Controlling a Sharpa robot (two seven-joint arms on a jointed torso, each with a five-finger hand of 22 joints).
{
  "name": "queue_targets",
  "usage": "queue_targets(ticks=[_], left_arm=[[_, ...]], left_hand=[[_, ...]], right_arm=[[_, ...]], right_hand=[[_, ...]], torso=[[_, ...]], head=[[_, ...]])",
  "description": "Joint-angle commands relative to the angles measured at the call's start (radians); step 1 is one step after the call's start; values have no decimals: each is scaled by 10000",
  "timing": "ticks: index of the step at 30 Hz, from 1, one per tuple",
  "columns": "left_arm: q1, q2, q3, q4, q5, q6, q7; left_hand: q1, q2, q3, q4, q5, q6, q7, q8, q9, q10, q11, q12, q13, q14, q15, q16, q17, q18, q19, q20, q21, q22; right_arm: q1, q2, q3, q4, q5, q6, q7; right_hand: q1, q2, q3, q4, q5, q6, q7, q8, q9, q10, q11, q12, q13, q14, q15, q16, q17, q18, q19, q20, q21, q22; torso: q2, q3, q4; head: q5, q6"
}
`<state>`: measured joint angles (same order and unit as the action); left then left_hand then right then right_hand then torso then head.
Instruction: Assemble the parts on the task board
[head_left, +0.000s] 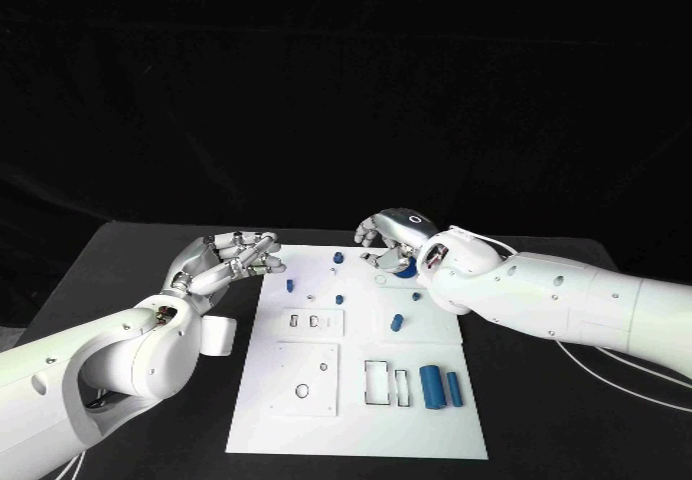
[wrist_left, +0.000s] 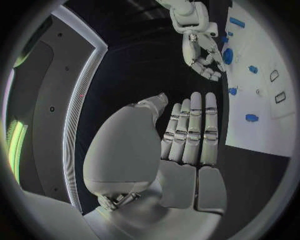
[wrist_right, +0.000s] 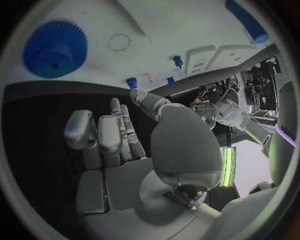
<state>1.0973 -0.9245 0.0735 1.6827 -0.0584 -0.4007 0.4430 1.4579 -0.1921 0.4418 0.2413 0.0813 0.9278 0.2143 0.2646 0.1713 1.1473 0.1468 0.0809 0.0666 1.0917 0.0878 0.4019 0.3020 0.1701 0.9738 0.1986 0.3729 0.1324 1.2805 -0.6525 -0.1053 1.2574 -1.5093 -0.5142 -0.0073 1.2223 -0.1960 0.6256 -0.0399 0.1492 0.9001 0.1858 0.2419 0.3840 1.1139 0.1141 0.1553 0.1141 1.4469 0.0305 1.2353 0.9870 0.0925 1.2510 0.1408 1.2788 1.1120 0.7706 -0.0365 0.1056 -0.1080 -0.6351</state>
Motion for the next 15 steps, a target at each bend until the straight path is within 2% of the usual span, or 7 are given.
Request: queue_targets(ticks=[1,6,10,11,12,13,15], left_arm=[[14,-9,9,10,79,219,83],[14,-24,8,12,84,273,80],[14,-25,8,9,85,304,77],[14,-23,8,8,86,309,76],[14,-21,8,6,86,316,76],[13,-19,8,5,86,320,76],[13,-14,8,1,86,332,74]], left_hand=[[65,-17,43,-7,-55,-92,4,-58,-15,-15,16,-62,-4,-58,32,30,16,118,23,0,45,-15],[65,-17,43,-7,-55,-92,4,-58,-15,-15,16,-62,-4,-58,32,30,16,118,23,0,45,-15],[67,-19,47,-13,-57,-92,3,-58,-14,-15,16,-64,-3,-58,32,32,19,119,23,0,46,-15],[67,-19,47,-13,-57,-92,3,-58,-14,-15,16,-64,-3,-58,32,32,19,119,23,0,46,-15],[67,-19,47,-13,-57,-92,3,-58,-14,-15,16,-64,-3,-58,32,32,19,119,23,0,46,-15],[67,-19,47,-13,-57,-92,3,-58,-14,-15,16,-64,-3,-58,32,32,19,119,23,0,46,-15],[67,-19,47,-13,-57,-92,3,-58,-14,-15,16,-64,-3,-58,32,32,19,119,23,0,46,-15]], right_arm=[[139,-515,30,457,905,483,-317],[288,-1198,53,766,1803,1395,-645],[330,-1478,58,772,2113,1857,-827],[335,-1517,59,761,2152,1929,-859],[339,-1556,60,742,2189,2011,-897],[340,-1574,60,728,2207,2056,-919],[335,-1601,60,683,2244,2170,-967]], right_hand=[[-150,-9,-117,63,64,-8,-56,-109,10,700,-143,327,156,80,-95,123,131,68,205,-79,162,227],[-589,-621,-1338,444,908,-272,-418,-76,190,2082,-576,1744,1368,467,-512,1061,1367,-211,1126,-492,1006,1515],[-550,-655,-1805,527,919,-533,-465,22,321,2398,-627,2819,2264,623,-531,1518,2093,-294,1368,-520,1233,1884],[-489,-602,-2002,575,943,-627,-473,116,411,2406,-642,4158,3600,712,-524,1795,2535,-321,1465,-544,1326,2030],[-202,-564,-2494,653,999,-887,-435,426,687,1382,-820,6537,6127,738,-406,2090,2897,-416,1532,-439,1395,2157],[-279,-348,-2481,790,994,-933,-401,441,703,1783,-597,7396,6987,776,-449,2214,3178,-378,1561,-550,1423,2207],[-116,-256,-2754,1000,997,-1208,-342,698,895,1693,-518,9054,8712,797,-395,2392,3472,-371,1611,-428,1462,2322]], torso=[[-36,21,-93],[-60,51,-179],[-55,80,-197],[-55,85,-197],[-52,74,-183],[-50,76,-182],[-53,56,-162]], head=[[-2,100],[56,334],[22,345],[13,318],[-9,317],[-25,310],[-72,302]])
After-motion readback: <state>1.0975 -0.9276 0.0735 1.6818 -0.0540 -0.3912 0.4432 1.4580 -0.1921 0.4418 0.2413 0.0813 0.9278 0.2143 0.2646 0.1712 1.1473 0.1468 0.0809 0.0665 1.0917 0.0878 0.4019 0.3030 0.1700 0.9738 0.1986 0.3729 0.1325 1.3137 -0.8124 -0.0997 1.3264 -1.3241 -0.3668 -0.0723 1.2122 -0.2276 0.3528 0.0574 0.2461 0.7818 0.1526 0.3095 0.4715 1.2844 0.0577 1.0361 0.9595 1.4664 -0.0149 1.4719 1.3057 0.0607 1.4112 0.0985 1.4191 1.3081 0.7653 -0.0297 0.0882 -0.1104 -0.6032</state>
